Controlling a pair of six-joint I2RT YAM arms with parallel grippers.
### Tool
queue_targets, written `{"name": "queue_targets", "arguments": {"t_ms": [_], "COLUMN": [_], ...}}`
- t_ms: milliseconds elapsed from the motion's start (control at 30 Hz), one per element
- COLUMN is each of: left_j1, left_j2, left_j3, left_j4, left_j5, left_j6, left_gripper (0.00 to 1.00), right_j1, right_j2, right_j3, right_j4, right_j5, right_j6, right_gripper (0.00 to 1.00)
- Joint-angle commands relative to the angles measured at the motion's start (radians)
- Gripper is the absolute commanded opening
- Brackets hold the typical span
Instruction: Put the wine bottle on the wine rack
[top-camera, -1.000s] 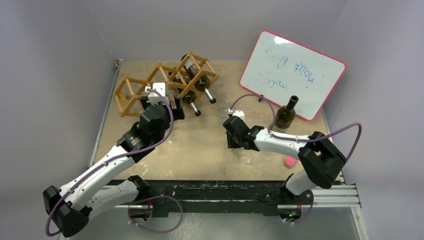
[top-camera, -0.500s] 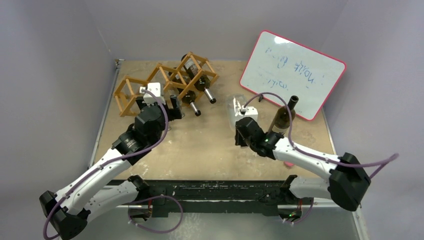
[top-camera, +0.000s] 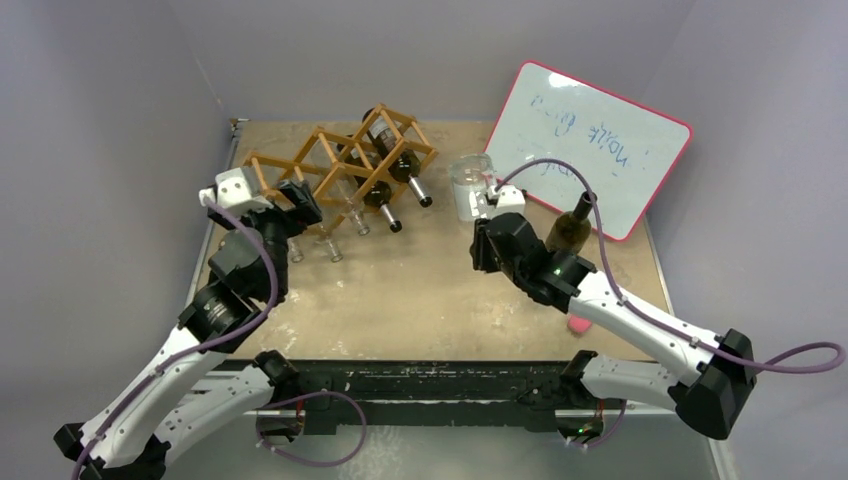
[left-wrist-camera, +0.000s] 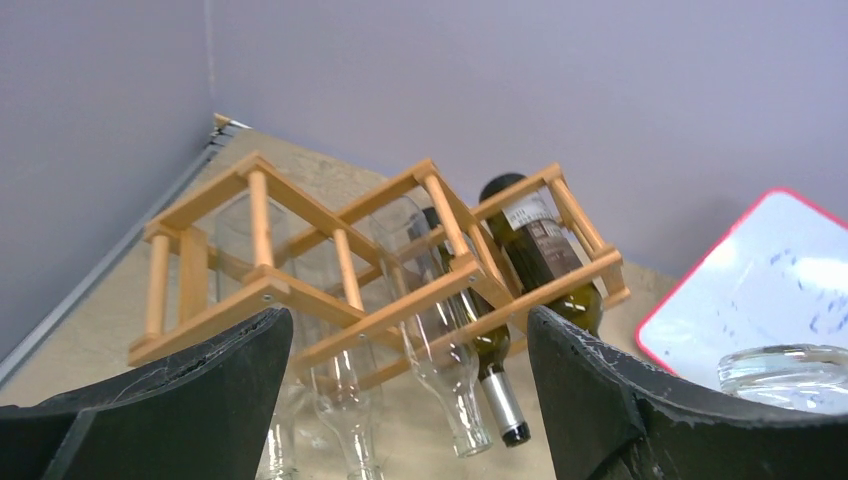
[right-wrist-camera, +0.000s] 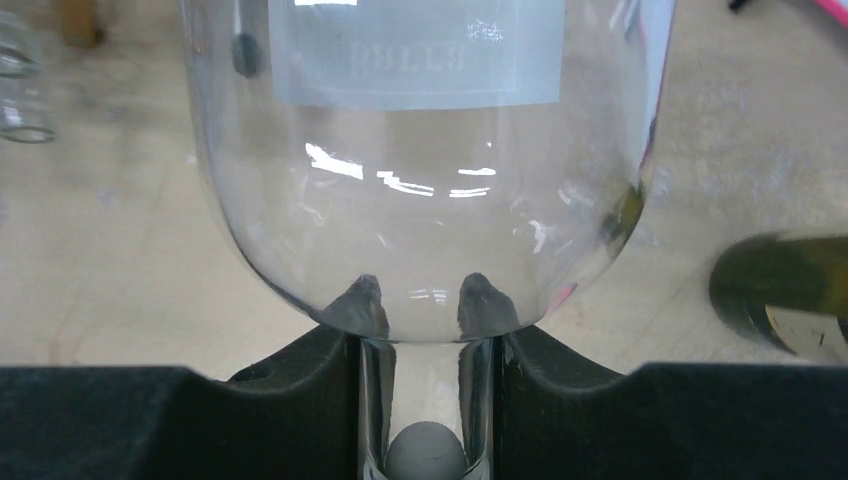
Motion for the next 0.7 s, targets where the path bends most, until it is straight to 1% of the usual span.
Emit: {"name": "queue_targets", "arguments": {"t_ms": [0, 233, 367, 500, 533, 600, 667], "left_j1": [-0.002, -0.002, -0.002, -0.001, -0.002, -0.002, -0.002], "left_j2": [-0.028, -0.083, -0.127, -0.145, -0.148, -0.152, -0.15], "left_j3": [0.01, -0.017, -0.042, -0.046, -0.046, -0.042, -0.016], "left_j4": [0.03, -0.006, 0.015, 0.009, 0.009, 0.037, 0.047], "left_j5": [-0.121, -0.246, -0.261, -0.275, -0.278, -0.274, -0.3], "left_j6": [-0.04, -0.118, -0.121, -0.111, -0.103, -0.021, 0.059], "left_gripper": [0.86, 0.86, 0.86, 0.86, 0.86, 0.86, 0.86], "right_j1": [0.0, -0.003, -0.015, -0.047, -0.054, -0.071, -0.09], "right_j2": [0.011, 0.184, 0.284, 0.391, 0.416, 0.465, 0.525], "right_j3": [0.25, 0.534, 0.666, 0.8, 0.828, 0.887, 0.951], "right_j4": [0.212, 0.163, 0.172, 0.193, 0.208, 0.22, 0.231], "right_j5": [-0.028, -0.215, -0.297, -0.414, -0.432, -0.472, -0.516], "right_j6": [-0.117, -0.148, -0.152, -0.141, -0.143, -0.143, -0.143], "right_gripper": [0.0, 0.0, 0.0, 0.0, 0.0, 0.0, 0.0]}}
